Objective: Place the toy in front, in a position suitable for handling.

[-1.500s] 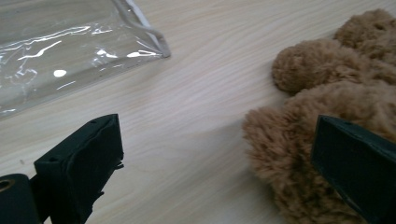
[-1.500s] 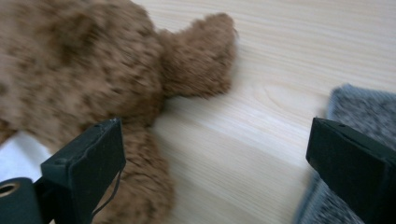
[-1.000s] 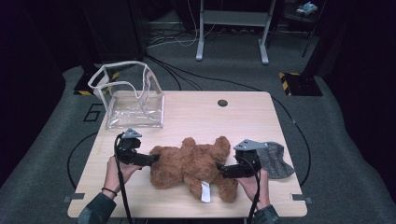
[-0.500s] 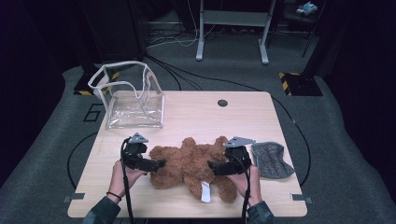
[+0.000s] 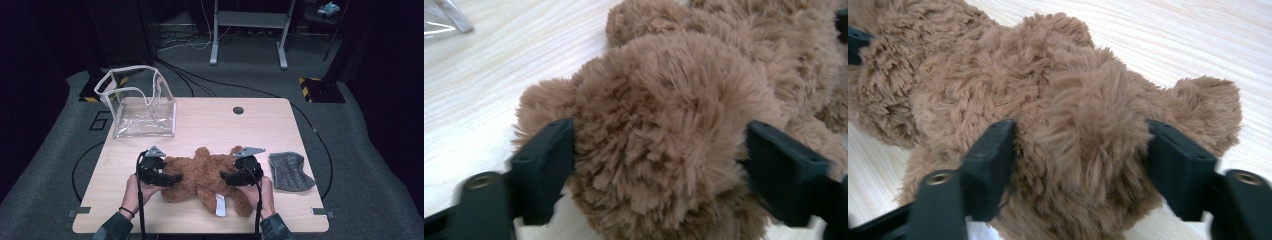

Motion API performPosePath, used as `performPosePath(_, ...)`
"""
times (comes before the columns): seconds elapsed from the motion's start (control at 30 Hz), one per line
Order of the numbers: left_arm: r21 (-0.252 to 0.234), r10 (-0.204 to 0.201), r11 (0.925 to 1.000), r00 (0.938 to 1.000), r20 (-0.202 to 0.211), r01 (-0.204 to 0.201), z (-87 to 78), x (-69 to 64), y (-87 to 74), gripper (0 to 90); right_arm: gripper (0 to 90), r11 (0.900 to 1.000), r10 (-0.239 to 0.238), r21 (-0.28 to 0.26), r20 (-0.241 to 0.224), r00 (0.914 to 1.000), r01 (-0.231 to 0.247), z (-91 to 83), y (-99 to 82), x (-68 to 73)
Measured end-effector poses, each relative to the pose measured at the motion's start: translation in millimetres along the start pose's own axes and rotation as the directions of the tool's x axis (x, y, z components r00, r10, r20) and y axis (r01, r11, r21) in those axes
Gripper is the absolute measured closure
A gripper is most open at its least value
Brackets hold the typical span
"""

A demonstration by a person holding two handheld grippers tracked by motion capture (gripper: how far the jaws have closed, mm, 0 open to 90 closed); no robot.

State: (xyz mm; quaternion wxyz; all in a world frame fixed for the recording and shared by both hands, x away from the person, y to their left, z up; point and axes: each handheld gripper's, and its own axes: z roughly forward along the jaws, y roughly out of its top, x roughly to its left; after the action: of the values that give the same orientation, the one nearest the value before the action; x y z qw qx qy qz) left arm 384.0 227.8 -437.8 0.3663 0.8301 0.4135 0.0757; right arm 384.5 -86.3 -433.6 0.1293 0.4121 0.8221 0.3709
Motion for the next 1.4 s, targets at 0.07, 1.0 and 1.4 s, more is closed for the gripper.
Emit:
performPosePath(0.07, 0.014, 0.015, 0.9998, 0.9999, -0.007, -0.015, 2.2, -2.4, -0.1, 36.7, 44.7, 0.9999, 0.006, 0.009, -0.004, 1.0000, -0.006, 1.6, -0.1, 0.1)
performPosePath(1.0, -0.063, 0.026, 0.9977, 0.9994, 0.023, -0.025, 3.0, -5.5, 1.9, 65.6, 76.1, 0.9986, -0.003, -0.053, 0.019, 0.9998, 0.004, -8.4, 0.5, 1.1)
performPosePath(1.4, -0.106, 0.028, 0.9941, 0.9989, 0.038, -0.024, 15.7, -5.7, 34.8, 66.4, 76.2, 0.9976, 0.006, -0.069, 0.072, 0.9974, -0.001, -23.9, 18.8, -19.4)
